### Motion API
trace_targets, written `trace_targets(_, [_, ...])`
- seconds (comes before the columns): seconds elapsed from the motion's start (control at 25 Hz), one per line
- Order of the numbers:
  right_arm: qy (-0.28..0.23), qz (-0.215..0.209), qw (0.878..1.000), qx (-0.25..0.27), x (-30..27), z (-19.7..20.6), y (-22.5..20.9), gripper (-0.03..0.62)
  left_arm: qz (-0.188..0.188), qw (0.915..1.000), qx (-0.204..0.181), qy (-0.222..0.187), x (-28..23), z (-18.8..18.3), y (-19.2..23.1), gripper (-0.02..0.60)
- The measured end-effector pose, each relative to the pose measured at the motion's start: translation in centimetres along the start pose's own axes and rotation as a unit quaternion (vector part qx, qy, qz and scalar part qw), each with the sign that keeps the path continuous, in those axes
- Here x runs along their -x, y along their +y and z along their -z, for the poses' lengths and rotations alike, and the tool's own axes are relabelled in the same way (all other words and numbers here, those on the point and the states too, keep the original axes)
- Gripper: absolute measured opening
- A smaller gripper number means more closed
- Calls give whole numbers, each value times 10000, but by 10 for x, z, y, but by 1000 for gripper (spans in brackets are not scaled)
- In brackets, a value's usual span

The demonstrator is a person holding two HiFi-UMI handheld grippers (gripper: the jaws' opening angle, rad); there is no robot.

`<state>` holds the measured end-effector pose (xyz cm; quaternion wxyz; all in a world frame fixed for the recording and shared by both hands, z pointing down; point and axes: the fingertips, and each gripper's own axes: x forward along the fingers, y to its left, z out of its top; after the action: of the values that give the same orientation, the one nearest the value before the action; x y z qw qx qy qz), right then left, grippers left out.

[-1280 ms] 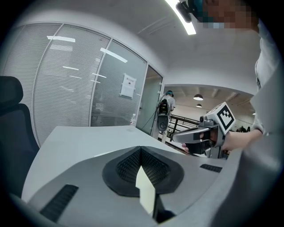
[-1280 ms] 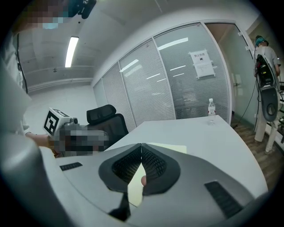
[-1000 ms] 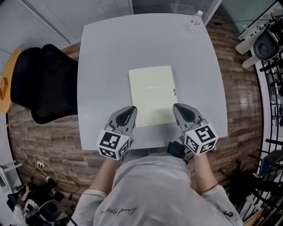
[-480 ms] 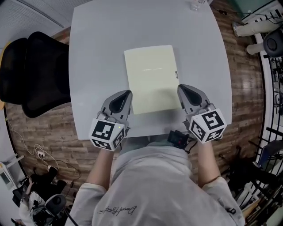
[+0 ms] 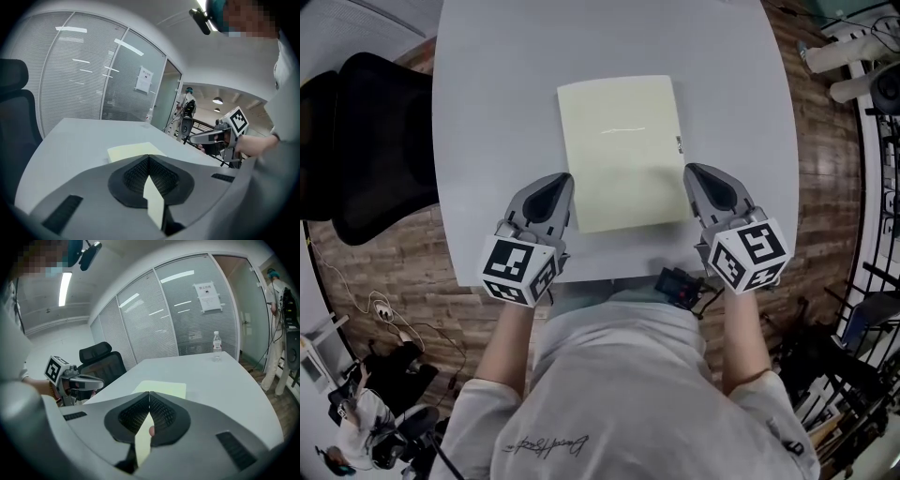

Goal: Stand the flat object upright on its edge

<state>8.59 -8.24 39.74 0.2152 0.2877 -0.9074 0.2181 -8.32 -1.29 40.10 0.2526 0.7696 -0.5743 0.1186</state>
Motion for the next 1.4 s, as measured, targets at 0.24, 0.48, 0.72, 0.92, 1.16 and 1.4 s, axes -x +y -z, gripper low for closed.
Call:
trace_targets(0.24, [116, 6, 9999, -46, -3, 7, -10, 25, -25, 9999, 29, 116, -9, 5, 3, 12])
trace_targets(0.48, [212, 44, 9997, -116, -15, 8, -15, 25, 12, 9997, 72, 234, -16, 9, 11, 12])
trace_targets(0.72, [298, 83, 9994, -145, -22, 11, -23, 25, -12, 9994, 176, 310, -25, 14, 17, 12])
trace_targets(0.92, [352, 119, 9991, -181, -26, 16, -29, 25, -82, 9989, 207, 405, -29, 22, 26, 12])
trace_targets(1.16, [435, 175, 9987, -210, -36, 20, -35, 25, -179, 9982, 340, 455, -33, 25, 38, 12])
trace_targets(1.4, [641, 240, 9975, -167, -45, 30, -43, 26, -298, 9966, 445, 633, -37, 37, 49, 15])
